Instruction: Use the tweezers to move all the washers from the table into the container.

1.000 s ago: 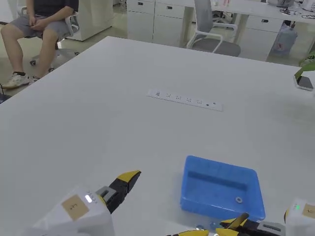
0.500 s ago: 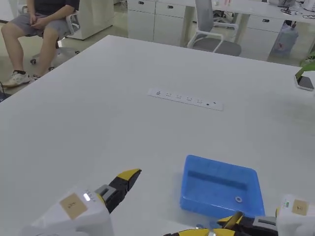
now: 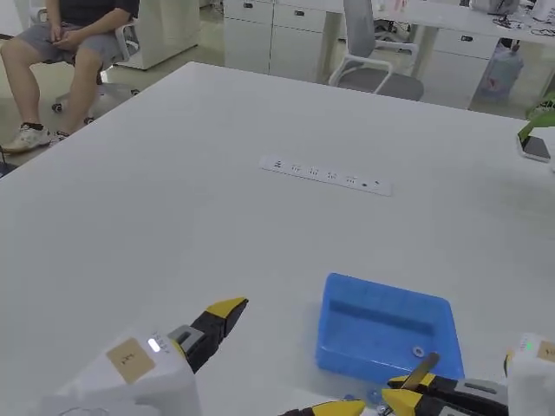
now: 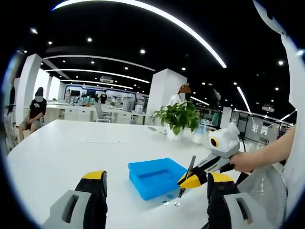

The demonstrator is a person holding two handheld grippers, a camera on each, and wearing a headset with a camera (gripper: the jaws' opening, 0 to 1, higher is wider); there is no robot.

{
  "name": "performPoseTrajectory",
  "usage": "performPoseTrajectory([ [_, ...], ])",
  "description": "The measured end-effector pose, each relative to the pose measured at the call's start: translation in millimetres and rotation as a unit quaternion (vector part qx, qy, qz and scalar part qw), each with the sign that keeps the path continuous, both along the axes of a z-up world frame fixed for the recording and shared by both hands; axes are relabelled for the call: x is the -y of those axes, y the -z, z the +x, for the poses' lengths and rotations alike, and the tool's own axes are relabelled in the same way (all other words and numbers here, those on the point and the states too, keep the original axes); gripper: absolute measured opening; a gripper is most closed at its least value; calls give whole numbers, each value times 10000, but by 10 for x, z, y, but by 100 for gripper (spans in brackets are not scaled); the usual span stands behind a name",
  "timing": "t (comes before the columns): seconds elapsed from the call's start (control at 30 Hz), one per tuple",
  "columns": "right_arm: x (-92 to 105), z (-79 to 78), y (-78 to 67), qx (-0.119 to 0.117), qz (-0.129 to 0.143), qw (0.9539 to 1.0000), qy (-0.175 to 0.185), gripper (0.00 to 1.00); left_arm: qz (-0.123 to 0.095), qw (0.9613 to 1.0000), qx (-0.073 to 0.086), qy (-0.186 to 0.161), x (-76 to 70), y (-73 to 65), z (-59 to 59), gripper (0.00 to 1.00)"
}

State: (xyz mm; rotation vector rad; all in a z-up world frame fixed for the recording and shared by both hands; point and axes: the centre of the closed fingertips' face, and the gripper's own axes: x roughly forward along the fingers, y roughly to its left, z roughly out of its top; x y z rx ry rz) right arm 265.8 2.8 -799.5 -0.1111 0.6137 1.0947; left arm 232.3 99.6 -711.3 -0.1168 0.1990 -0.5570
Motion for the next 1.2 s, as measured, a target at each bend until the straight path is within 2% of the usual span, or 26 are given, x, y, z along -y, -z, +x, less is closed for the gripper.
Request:
performPoseTrajectory([
  [0.2,38,55,-267,58,416,9989,217,5,15,10000,5,21,2,4,-3,88],
  [0.4,37,141,-507,251,549,9977,297,5,9,10000,2,13,-2,7,1,88],
  [0.57,91,280,-626,328,673,9959,501,5,26,10000,5,19,-1,10,3,88],
  [0.7,157,431,-640,248,668,9945,770,5,28,10000,-7,33,7,13,4,88],
  [0.77,202,516,-593,178,527,9941,930,5,30,10000,-8,35,8,14,3,88],
  [0.83,198,572,-581,152,502,9934,1021,5,39,10000,-5,30,7,14,4,88],
  [1.03,122,674,-512,31,423,9934,1069,5,54,10000,-32,27,16,19,1,88],
  [1.2,92,743,-349,-57,193,9945,1032,5,49,10000,-37,46,21,17,-4,87],
])
